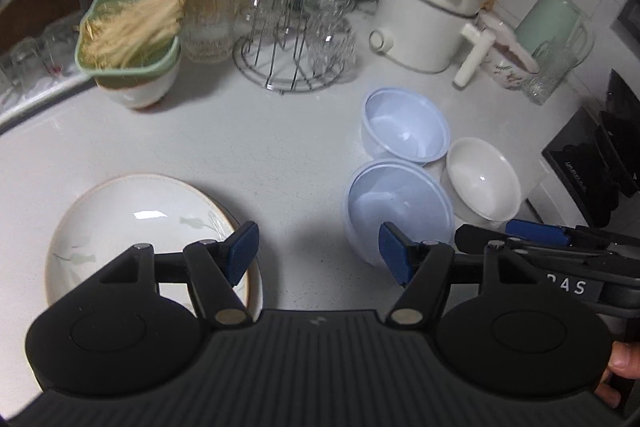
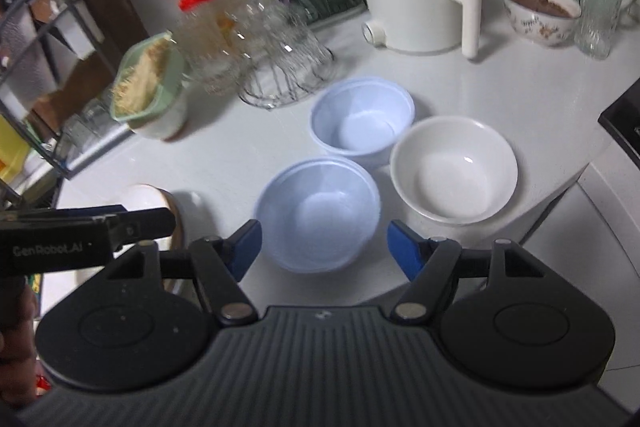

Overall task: Organize plates and bowls
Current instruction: 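Move both grippers to the rim of the large light-blue bowl, then close both grippers on the rim of the large light-blue bowl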

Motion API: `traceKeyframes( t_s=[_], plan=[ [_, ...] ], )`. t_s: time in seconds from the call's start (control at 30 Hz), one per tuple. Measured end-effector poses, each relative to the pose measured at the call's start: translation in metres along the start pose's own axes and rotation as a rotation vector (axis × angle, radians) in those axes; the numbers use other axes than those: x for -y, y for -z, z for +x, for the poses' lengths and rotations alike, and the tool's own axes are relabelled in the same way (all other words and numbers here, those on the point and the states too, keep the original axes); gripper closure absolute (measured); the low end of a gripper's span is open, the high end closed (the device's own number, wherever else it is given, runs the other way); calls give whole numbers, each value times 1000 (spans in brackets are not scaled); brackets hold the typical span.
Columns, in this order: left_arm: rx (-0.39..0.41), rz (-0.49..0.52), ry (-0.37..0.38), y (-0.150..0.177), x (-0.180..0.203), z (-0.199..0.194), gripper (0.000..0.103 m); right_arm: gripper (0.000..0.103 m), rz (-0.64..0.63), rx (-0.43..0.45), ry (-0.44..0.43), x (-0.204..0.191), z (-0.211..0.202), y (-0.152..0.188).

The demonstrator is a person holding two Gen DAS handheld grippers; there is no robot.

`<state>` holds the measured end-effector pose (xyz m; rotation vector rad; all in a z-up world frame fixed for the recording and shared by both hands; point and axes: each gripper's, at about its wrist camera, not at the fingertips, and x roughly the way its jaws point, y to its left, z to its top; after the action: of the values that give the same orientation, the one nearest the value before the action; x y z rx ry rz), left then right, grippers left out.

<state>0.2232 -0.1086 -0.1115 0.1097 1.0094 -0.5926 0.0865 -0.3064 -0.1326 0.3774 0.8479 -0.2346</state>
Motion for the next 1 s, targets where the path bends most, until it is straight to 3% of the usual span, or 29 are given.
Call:
traceKeyframes(
  t_s=[0.37,0.53,0.87,1.0],
  plan=[
    [-93,-9,23,-26,-7,64,33,36,67,-105,23,17,49,-10],
    [-118,-30,78,-25,-4,79,43,49,126,-123,34,24,61,-15],
    [-182,-122,110,-14,-5,103,68,79,83,-183,59,23,79,-13],
    [-185,-120,123,-15,-3,107,77,83,80,-191,51,24,82,-11]
  ],
)
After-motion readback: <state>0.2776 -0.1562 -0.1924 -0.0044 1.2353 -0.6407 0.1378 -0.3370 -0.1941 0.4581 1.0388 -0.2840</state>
